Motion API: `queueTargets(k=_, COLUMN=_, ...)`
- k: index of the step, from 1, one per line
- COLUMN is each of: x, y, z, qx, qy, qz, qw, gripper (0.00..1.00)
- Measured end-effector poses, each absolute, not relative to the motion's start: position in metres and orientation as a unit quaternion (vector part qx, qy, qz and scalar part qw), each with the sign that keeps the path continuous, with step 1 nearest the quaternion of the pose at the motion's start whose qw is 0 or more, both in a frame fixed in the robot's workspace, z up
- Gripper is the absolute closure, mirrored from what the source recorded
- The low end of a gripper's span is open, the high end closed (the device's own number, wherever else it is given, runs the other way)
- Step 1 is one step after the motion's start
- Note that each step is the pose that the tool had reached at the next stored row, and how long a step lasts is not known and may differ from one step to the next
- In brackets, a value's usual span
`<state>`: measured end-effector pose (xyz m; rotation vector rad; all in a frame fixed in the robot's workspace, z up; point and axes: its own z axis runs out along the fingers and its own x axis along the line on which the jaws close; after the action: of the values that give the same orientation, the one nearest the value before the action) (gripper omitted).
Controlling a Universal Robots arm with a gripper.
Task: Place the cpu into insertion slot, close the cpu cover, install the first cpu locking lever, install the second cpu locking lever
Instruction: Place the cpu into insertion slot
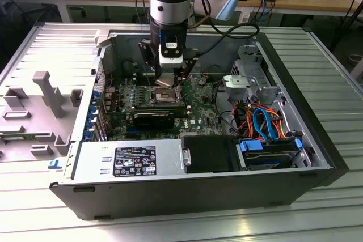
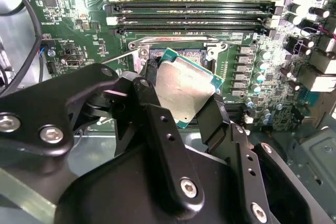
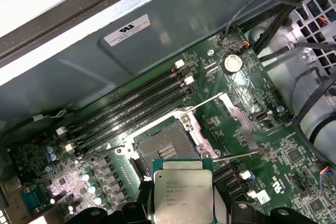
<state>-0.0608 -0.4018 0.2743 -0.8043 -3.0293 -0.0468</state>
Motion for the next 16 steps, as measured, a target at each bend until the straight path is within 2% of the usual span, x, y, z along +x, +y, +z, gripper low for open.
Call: queueTargets(k=16, x=-0.0608, y=-0.4021, z=0.2724, qx=-0.314, qy=-0.949, qz=-0.014, qw=0.002, gripper=0.46)
